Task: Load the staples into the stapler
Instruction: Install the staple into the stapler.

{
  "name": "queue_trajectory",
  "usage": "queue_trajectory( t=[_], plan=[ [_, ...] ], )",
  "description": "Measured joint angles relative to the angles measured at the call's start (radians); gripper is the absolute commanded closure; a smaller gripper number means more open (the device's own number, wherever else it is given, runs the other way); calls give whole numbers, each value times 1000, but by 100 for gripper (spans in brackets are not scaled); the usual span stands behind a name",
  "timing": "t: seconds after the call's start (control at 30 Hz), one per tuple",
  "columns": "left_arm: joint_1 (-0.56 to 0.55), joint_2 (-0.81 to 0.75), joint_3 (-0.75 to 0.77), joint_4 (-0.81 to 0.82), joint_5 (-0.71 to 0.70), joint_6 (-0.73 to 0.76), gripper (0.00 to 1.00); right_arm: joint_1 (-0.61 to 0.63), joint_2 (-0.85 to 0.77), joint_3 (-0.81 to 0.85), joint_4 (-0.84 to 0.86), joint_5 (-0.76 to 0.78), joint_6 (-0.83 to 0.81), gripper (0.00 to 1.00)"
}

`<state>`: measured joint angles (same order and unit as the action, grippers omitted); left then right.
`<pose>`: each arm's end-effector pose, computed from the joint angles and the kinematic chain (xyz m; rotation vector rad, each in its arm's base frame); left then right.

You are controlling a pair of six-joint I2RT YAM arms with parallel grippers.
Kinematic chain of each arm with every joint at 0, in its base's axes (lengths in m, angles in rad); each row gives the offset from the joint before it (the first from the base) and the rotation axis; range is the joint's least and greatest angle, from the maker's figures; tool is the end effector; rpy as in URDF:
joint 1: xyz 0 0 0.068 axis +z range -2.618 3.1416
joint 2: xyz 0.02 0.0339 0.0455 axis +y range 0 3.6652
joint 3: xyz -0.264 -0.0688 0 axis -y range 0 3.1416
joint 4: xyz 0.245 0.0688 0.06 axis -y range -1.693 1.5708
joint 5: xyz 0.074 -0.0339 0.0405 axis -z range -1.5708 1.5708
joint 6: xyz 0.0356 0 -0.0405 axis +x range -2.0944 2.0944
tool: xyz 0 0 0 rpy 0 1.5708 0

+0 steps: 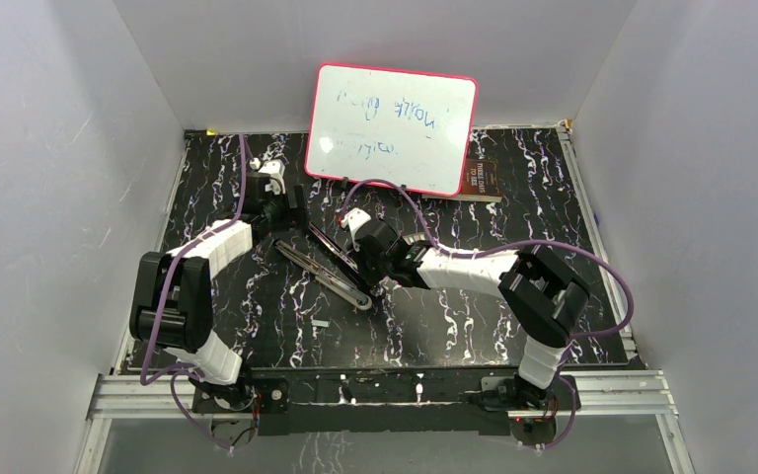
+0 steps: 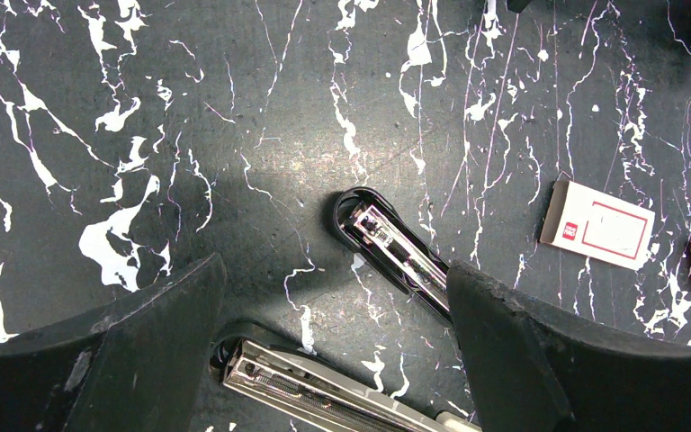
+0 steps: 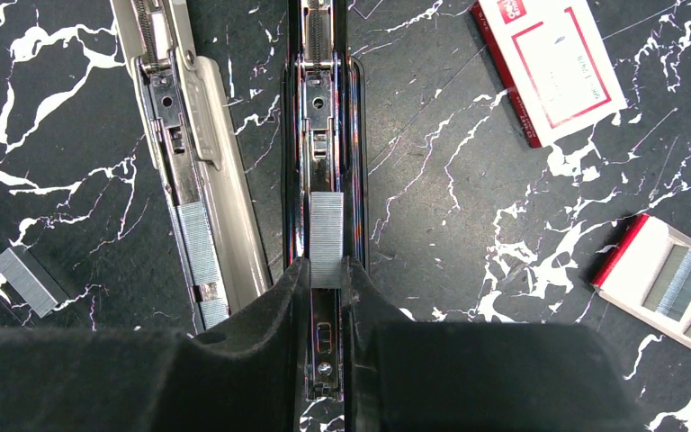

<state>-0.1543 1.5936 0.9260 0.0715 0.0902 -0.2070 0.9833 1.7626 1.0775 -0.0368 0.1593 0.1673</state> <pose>0.3415 -0.0564 0.2114 -0.0053 2.1801 -0.3043 0.2153 0.3131 0.1920 -0.8420 2.1584 0.4142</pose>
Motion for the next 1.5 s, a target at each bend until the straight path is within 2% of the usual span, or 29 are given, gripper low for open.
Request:
queue_trajectory(
  t=[0.5, 1.37, 1.5],
  plan=[
    [0, 0, 0, 0, 0, 0, 8, -1, 0, 0, 0, -5, -2, 76],
    [0, 0, 0, 0, 0, 0, 8, -1, 0, 0, -8, -6, -2, 65],
    [0, 0, 0, 0, 0, 0, 8, -1, 0, 0, -8, -4, -2, 60]
  ],
)
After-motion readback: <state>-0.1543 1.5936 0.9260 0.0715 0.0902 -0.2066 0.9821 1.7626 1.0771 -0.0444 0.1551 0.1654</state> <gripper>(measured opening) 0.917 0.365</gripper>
